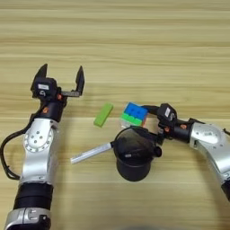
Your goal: Move the objects on the table
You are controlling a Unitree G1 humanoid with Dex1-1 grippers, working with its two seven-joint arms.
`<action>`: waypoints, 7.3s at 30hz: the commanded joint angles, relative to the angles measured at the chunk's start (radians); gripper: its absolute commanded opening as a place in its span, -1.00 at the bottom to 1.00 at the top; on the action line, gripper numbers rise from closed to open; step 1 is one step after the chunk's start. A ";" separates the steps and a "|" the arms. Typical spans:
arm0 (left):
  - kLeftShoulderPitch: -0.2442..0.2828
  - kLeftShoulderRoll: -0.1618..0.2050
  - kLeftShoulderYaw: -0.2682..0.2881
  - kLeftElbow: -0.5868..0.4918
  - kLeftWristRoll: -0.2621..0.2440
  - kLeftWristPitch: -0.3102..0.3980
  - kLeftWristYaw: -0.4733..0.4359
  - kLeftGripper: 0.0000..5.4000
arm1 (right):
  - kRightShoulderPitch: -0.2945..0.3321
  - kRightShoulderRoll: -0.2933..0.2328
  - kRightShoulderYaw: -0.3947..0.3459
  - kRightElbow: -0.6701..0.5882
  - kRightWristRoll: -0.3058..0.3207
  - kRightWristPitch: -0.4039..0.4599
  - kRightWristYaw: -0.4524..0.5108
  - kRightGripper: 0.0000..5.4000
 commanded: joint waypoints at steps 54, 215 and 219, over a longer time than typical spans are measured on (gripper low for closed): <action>-0.012 -0.002 -0.006 0.022 0.011 -0.012 0.001 1.00 | 0.179 -0.137 -0.231 -0.131 0.122 0.014 -0.035 0.24; -0.012 -0.010 -0.019 0.022 0.015 -0.022 0.008 1.00 | 0.325 -0.330 -0.045 -0.668 0.269 0.022 0.221 -0.62; -0.013 -0.010 -0.019 0.024 0.015 -0.022 0.008 1.00 | 0.317 -0.334 -0.073 -0.685 0.312 0.039 0.218 -0.62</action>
